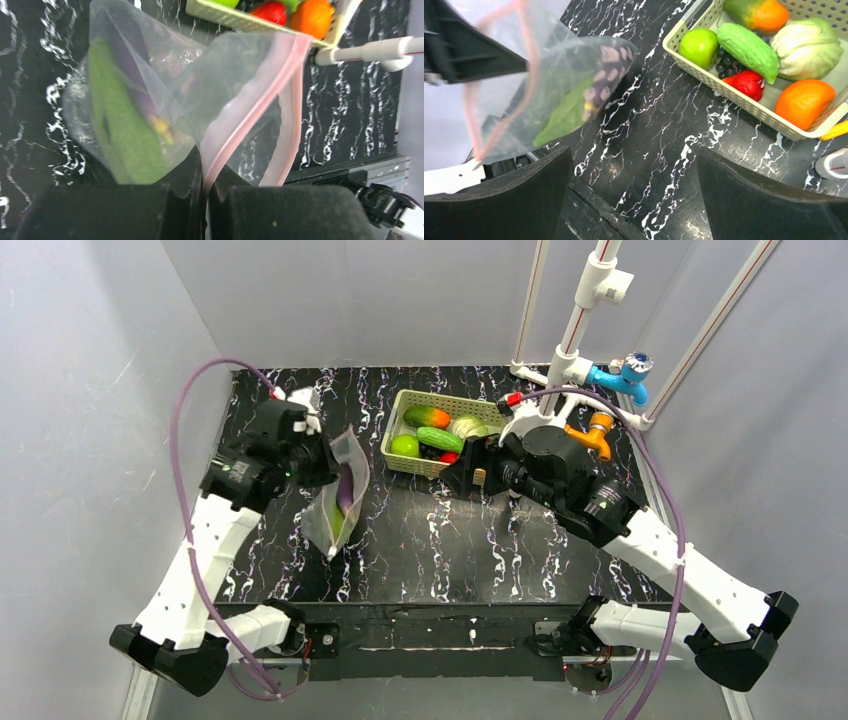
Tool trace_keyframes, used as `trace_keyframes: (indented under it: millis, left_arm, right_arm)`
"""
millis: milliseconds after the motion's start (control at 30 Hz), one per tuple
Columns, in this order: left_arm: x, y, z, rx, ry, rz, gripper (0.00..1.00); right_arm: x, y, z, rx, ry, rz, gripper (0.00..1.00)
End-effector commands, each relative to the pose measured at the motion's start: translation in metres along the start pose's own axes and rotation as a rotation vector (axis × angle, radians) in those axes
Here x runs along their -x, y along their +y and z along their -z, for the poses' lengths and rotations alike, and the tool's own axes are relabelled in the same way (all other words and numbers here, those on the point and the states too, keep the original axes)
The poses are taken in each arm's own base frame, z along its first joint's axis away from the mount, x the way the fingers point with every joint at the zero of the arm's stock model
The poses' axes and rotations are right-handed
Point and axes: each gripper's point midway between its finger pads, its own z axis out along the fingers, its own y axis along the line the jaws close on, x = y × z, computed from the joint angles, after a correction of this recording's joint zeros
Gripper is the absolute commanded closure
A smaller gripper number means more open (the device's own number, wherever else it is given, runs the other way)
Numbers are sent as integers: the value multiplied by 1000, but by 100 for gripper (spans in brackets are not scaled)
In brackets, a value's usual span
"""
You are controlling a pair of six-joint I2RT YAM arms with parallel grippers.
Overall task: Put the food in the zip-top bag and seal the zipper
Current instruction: Pick up the fake vegetable from the bin.
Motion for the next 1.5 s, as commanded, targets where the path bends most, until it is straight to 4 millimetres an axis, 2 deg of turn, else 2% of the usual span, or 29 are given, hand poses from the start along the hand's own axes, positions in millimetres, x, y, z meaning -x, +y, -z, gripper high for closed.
trace_keyframes:
  millis: [0, 133, 267, 333, 467, 700, 900, 1000, 1167, 1267, 1367, 1467]
  left_arm:
    - [-26, 9, -29, 11, 55, 55, 100]
    - [-35, 16, -43, 43, 87, 56, 100]
    - [-26, 8, -52, 11, 60, 66, 100]
    - [-24, 6, -54, -3, 50, 55, 100]
    - [-19, 15, -56, 27, 16, 0, 100]
    - [-2, 21, -54, 57, -44, -116, 100]
    - [2, 17, -51, 25, -75, -135, 100]
    - [8, 23, -47, 62, -117, -126, 100]
    - [9, 18, -45, 10, -157, -146, 100]
    - [15, 17, -46, 11, -167, -200, 100]
    - [33, 16, -46, 20, -241, -283, 100]
    - [51, 10, -50, 6, -287, -344, 100]
  right_arm:
    - [-4, 8, 6, 56, 3, -14, 2]
    - [-13, 6, 5, 69, 21, 6, 2]
    - [-18, 2, -2, 63, 31, 55, 2]
    - [-17, -1, -7, 46, 40, 75, 2]
    - [-20, -4, -21, 20, 100, 105, 2]
    - [-21, -11, -26, -21, 178, 119, 2]
    - [-16, -25, -26, -66, 143, 129, 2]
    - [-10, -32, -29, -92, 131, 121, 2]
    - [3, -29, -39, -17, 117, 74, 2]
    - [4, -39, -52, -60, 164, 145, 2]
    - [7, -63, -66, -172, 204, 242, 2]
    - [16, -75, -77, -231, 215, 327, 2]
